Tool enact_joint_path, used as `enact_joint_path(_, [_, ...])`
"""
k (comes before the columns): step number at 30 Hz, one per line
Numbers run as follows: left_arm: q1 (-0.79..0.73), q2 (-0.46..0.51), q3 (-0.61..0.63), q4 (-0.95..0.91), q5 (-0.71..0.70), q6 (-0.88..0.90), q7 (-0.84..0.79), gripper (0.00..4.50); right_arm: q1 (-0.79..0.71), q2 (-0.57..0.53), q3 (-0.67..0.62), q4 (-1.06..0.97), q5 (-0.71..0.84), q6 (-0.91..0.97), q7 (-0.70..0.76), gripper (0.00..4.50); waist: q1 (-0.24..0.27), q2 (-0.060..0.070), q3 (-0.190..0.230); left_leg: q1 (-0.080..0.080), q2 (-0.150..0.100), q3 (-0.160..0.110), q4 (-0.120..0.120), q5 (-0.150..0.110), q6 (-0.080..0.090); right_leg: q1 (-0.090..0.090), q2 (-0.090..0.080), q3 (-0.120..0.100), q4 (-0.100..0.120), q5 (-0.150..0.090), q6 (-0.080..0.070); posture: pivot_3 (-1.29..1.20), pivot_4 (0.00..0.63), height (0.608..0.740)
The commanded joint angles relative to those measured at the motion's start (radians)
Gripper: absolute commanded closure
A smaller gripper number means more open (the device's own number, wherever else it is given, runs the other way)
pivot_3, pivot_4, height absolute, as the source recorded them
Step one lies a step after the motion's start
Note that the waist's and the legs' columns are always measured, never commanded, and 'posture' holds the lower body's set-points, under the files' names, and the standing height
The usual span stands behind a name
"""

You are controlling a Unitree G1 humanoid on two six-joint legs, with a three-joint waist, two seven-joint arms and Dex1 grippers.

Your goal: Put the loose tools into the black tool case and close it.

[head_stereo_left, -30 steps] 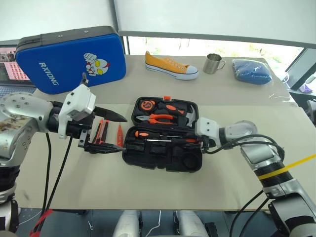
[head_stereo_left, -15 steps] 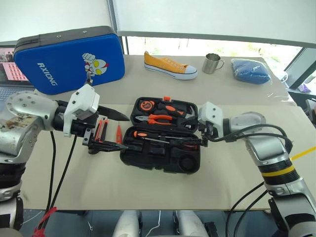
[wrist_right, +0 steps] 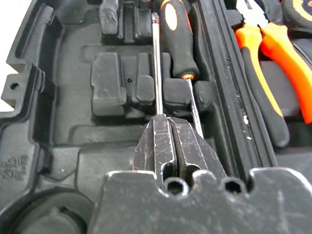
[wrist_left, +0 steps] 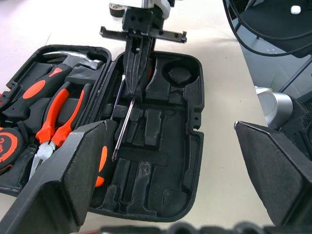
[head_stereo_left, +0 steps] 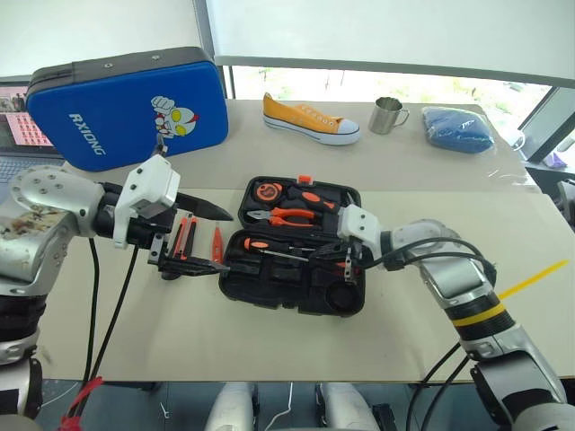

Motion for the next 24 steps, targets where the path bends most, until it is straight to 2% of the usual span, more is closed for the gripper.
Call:
enact_joint_path(1, [-0.018,0.013,0.011,-0.015,-0.001,-0.012,-0.003,0.0,0.006,0.025,0.032,0.008,-0.036,0.007,-0.035,4.46,-0.001,0.0,0.0,0.0,0.0,0.0,0.0,0.0,0.0,0.0,0.0,0.0,0.0,0.0,0.0,0.0,0.15,0.74])
enact_joint_path(10, [-0.019,0.013,0.002,-0.008,0.013,-0.015,-0.017,0.0,0.004,0.011,0.154,0.097,-0.154,-0.037,0.002,4.46,-0.005,-0.001,-0.001,0.006,0.0,0.001,0.0,0.0,0.0,0.004,0.001,0.0,0.002,0.0,0.0,0.0,0.15,0.74])
enact_joint_path(12, [-0.013,0.013,0.002,-0.01,0.016,-0.016,-0.017,0.0,-0.005,0.024,0.143,0.102,-0.153,-0.049,-0.01,4.46,-0.005,-0.002,-0.002,0.009,0.001,0.001,0.0,0.0,0.0,0.006,0.001,0.0,0.002,0.0,-0.001,0.0,0.15,0.74])
enact_joint_path(14, [-0.004,0.015,0.005,-0.016,0.016,-0.012,-0.012,0.0,-0.022,0.048,0.095,0.088,-0.121,-0.028,-0.032,4.46,-0.005,-0.003,-0.002,0.01,0.001,0.001,0.0,0.0,0.0,0.009,0.001,0.0,0.002,-0.001,-0.001,0.0,0.15,0.74])
enact_joint_path(17, [0.028,0.027,0.023,-0.034,0.014,0.002,0.007,0.0,-0.041,0.085,-0.041,-0.006,0.014,0.066,-0.05,4.46,-0.007,-0.003,-0.002,0.012,0.001,0.0,0.0,0.0,0.0,0.01,0.001,0.0,0.002,-0.001,-0.001,0.0,0.15,0.74])
enact_joint_path(20, [0.082,0.042,0.062,-0.063,0.015,0.037,0.065,0.0,-0.047,0.08,-0.176,-0.142,0.16,0.173,-0.044,4.46,-0.005,-0.003,-0.001,0.005,0.001,-0.003,0.0,0.001,-0.002,0.001,0.001,0.001,0.005,-0.001,-0.002,0.0,0.15,0.74])
enact_joint_path(23, [0.222,0.049,0.184,-0.126,0.0,0.102,0.167,0.0,-0.041,0.04,-0.315,-0.272,0.311,0.304,-0.057,4.46,-0.004,-0.002,-0.001,0.001,0.001,-0.006,0.0,0.001,-0.002,-0.002,0.0,0.001,0.006,0.0,-0.002,0.0,0.15,0.74])
enact_joint_path(24, [0.305,0.042,0.262,-0.164,-0.006,0.136,0.201,0.0,-0.026,0.012,-0.353,-0.318,0.352,0.324,-0.046,4.19,-0.005,-0.002,-0.001,0.001,0.001,-0.007,0.0,0.001,-0.002,-0.002,0.0,0.0,0.006,0.0,-0.002,0.0,0.15,0.74])
